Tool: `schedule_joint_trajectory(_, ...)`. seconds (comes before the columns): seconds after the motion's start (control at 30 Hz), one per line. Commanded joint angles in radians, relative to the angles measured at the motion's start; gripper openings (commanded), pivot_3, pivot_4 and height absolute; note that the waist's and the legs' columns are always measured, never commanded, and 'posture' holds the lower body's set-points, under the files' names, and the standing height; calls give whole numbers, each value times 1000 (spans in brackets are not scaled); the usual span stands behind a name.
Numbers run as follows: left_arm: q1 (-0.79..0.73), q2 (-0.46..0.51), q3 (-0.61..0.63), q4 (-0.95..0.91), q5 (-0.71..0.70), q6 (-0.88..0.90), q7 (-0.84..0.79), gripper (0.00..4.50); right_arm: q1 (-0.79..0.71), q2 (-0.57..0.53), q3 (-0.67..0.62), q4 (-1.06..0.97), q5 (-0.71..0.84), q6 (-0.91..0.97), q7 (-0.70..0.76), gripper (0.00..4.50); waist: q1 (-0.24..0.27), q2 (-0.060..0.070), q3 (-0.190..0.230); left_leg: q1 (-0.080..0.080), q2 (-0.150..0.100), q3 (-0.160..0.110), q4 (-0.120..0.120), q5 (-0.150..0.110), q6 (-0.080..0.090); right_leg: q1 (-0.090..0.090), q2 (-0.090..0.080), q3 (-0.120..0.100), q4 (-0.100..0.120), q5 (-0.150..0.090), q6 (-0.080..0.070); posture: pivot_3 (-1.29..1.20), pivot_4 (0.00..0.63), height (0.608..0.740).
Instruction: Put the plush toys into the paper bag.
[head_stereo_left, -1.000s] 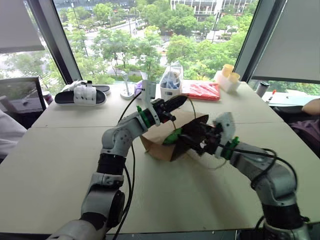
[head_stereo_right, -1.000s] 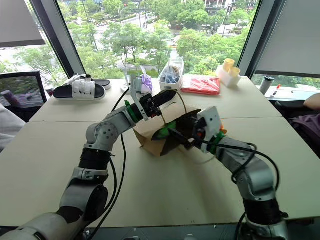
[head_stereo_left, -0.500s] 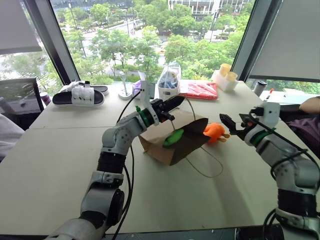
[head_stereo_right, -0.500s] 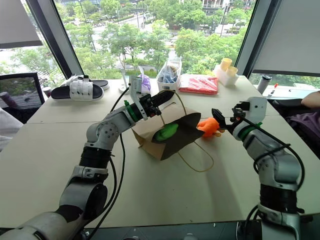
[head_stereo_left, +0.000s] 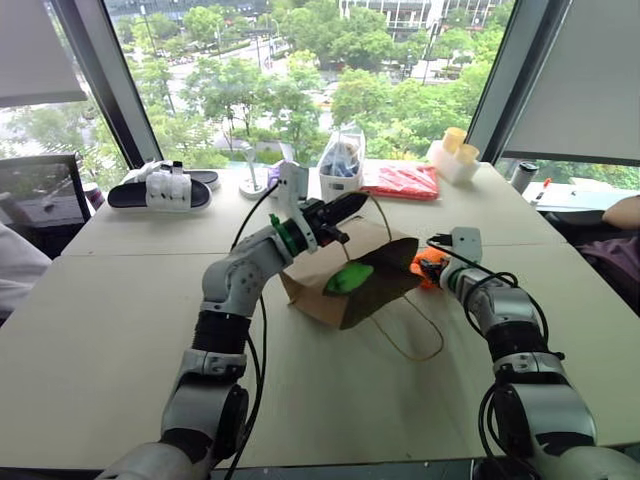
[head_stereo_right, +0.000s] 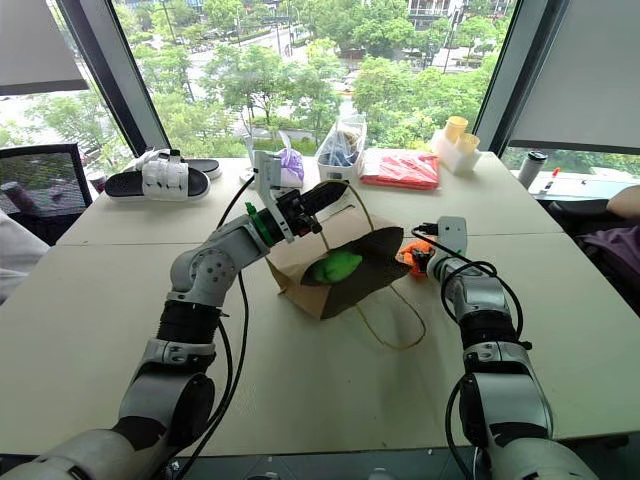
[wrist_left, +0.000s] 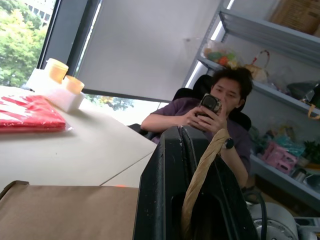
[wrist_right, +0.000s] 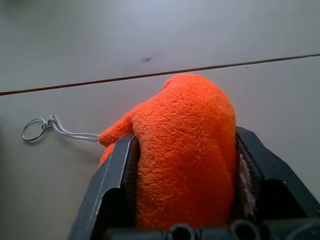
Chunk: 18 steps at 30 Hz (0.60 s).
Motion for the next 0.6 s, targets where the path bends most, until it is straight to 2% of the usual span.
schedule_joint_trajectory(0.03, -1, 5, 9, -57, -12, -7, 6, 0, -3, -13, -24, 5, -8, -15, 0, 739, 0, 0, 0, 0, 0, 0, 0, 0, 0, 0, 0, 0, 0, 0, 0, 0, 150, 740)
schedule_joint_trajectory(0.07, 1, 4, 9, -61, -14, -5, 8, 0, -1, -13, -27, 1, -9, -17, -2, 284, 0, 0, 0, 0, 0, 0, 0, 0, 0, 0, 0, 0, 0, 0, 0, 0, 150, 740)
schedule_joint_trajectory(0.1, 2, 3, 8, -64, -16, -3, 9, 0, 2, -14, -29, -5, -10, -21, -1, 33, 1, 0, 0, 0, 0, 0, 1, 0, 0, 0, 0, 0, 0, 0, 0, 0, 150, 740)
schedule_joint_trajectory(0.27, -8, -3, 6, -51, -12, -8, 10, 0, 56, -55, -118, -135, 26, -17, -32, 14, 5, 0, 0, 0, 0, -1, 1, 0, 0, 1, 0, 0, 0, 0, 0, 0, 150, 740)
schedule_joint_trajectory(0.37, -22, -4, 12, -32, -11, -14, 8, 0, 131, -83, -199, -355, 104, 9, 10, 14, 6, 0, 0, -2, -1, -2, 0, 0, 0, 0, 0, 0, 0, 0, 0, 0, 150, 740)
schedule_joint_trajectory(0.5, -51, -7, 21, 13, -11, -27, -8, 0, 292, -138, -317, -782, 315, 267, 74, 14, 1, 0, 0, -2, -1, -1, -1, 0, 1, -1, 0, 0, 0, 0, 0, 0, 150, 740)
schedule_joint_trajectory(0.6, -61, -11, 22, 34, -15, -29, -21, 0, 400, -138, -384, -1025, 466, 451, 54, 14, -1, 0, 0, 0, 1, -1, -1, -5, 8, 0, 1, -1, -1, 0, 0, 0, 150, 740)
